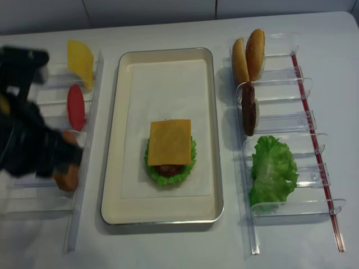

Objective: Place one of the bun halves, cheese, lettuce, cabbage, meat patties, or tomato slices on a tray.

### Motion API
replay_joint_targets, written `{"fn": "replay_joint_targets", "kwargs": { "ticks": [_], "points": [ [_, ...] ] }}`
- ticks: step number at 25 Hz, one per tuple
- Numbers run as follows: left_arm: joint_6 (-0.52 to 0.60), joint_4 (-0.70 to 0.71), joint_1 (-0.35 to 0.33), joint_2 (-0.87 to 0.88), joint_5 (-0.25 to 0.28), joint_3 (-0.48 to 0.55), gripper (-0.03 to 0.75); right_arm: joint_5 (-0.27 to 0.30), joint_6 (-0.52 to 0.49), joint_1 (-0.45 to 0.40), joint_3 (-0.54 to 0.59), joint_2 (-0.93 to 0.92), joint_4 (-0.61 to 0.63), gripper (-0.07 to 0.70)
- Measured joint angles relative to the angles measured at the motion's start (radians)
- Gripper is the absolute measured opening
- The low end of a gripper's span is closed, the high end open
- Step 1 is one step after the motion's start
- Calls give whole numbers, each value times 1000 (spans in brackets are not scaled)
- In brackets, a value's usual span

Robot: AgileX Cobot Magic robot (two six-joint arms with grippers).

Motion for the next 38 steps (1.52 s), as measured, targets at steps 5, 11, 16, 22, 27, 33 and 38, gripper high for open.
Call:
{"fn": "replay_joint_targets", "kwargs": {
  "ticks": [5, 11, 16, 22, 27, 33, 38],
  "points": [
    [-8, 20, 0, -197, 4, 138, 252, 0, 0, 0, 0, 0, 0, 98],
    [-10, 20, 0, -474, 14, 232, 251, 0, 0, 0, 0, 0, 0, 98],
    [-6, 20, 0, -700, 25, 268, 252, 0, 0, 0, 0, 0, 0, 98],
    [45, 13, 0, -924, 33, 359, 252, 0, -2, 0, 0, 0, 0, 98],
    [79, -19, 0, -1079, -41, 434, 251, 0, -2, 0, 0, 0, 2, 98],
    [91, -25, 0, -1092, -55, 449, 251, 0, -2, 0, 0, 0, 2, 98],
    [91, -25, 0, -1092, -55, 449, 251, 0, -2, 0, 0, 0, 2, 98]
  ]
}}
